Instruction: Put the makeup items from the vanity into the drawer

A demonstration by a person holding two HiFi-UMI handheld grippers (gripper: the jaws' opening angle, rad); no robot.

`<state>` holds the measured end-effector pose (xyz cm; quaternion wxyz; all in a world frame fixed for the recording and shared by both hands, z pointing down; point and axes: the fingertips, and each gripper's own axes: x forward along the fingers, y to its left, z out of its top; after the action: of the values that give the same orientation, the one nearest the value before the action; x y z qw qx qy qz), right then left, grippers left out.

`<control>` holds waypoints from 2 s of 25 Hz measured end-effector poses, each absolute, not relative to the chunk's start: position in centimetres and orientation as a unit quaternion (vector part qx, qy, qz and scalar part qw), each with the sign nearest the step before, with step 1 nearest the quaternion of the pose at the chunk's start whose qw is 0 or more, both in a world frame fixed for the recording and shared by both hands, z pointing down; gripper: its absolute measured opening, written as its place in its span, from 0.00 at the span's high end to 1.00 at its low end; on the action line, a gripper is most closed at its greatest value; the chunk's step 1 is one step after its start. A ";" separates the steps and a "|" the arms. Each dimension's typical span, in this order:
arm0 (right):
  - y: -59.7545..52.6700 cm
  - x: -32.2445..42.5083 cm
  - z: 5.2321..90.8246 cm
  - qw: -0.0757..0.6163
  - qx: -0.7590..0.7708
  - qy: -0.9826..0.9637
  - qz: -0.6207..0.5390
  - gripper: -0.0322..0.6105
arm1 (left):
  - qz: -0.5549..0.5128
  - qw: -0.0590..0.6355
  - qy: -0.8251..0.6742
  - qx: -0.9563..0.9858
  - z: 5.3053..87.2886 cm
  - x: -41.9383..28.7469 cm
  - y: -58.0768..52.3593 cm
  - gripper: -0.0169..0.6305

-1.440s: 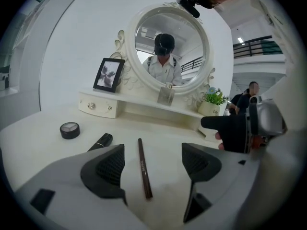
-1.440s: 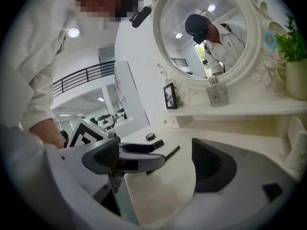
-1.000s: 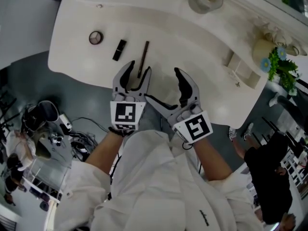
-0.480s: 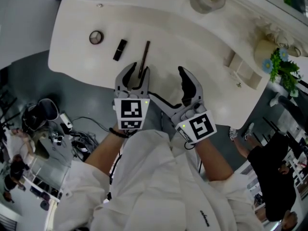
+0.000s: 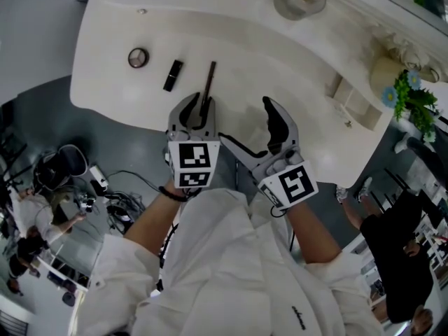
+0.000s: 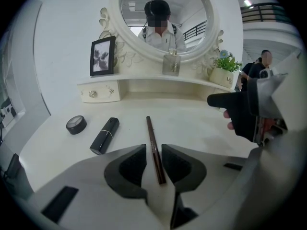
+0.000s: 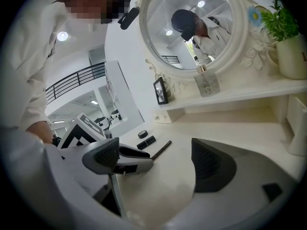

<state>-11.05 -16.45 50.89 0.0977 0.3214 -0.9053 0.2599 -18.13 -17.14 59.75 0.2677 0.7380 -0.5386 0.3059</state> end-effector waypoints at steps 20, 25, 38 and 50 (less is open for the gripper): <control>-16.6 -9.2 50.1 0.090 0.373 -0.883 0.272 0.20 | 0.277 0.284 -0.525 0.753 58.3 -17.4 -17.1 0.89; -16.4 -6.1 49.8 0.086 0.409 -0.868 0.269 0.23 | 0.252 0.280 -0.506 0.776 55.6 -13.9 -17.5 0.89; -15.3 5.2 46.9 0.059 0.507 -0.823 0.250 0.83 | 0.236 0.260 -0.447 0.823 51.9 -2.5 -16.6 0.89; -15.0 12.0 46.3 0.049 0.540 -0.803 0.249 0.90 | 0.234 0.252 -0.409 0.845 50.2 5.5 -16.0 0.89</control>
<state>12.04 -14.95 46.27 0.0490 0.5398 -0.8026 0.2492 5.52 -15.96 50.23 0.2524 0.8450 -0.4091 0.2345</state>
